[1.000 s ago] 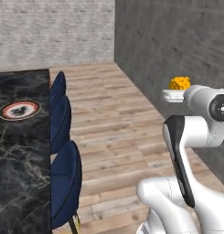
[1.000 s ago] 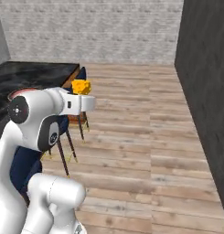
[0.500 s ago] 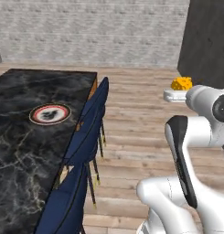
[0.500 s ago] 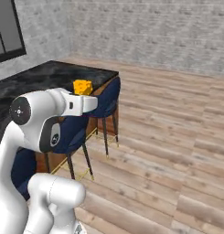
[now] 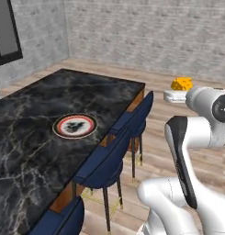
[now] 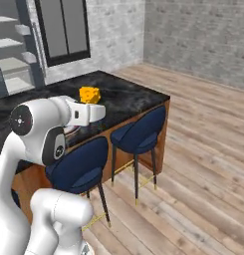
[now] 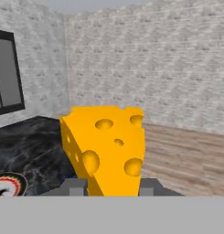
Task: Take the cheese, chicken drumstick, and bell pepper from the fridge and place them on the plate on the dining counter to create an appetizer plate.
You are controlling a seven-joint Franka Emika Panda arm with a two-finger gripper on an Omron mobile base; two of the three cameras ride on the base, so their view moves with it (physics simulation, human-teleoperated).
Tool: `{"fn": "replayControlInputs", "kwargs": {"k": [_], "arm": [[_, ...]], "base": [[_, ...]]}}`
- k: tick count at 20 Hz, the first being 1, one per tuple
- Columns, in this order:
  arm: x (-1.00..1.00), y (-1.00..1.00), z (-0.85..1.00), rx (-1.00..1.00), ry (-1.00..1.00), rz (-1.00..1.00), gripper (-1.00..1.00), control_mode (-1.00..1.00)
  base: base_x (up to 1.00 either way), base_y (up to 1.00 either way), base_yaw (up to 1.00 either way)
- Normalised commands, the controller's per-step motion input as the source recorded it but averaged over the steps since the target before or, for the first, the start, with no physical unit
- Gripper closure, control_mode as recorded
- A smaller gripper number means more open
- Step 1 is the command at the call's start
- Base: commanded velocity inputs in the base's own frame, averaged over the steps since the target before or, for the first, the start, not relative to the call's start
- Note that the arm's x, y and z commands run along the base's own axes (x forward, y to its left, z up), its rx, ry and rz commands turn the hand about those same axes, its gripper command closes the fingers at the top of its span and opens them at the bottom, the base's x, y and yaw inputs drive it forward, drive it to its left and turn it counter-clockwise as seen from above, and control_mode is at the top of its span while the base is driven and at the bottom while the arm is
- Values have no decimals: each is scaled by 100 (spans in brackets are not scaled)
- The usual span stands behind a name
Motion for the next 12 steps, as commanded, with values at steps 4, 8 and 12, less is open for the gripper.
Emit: {"fn": "replayControlInputs", "kwargs": {"k": [4, 8, 12], "arm": [[0, 0, 0, 0, 0, 0, 100, 100], [0, 0, 0, 0, 0, 0, 100, 100], [0, 0, 0, 0, 0, 0, 100, 100]], "base": [[83, -42, 57], [86, -30, 58], [87, -33, 58]]}}
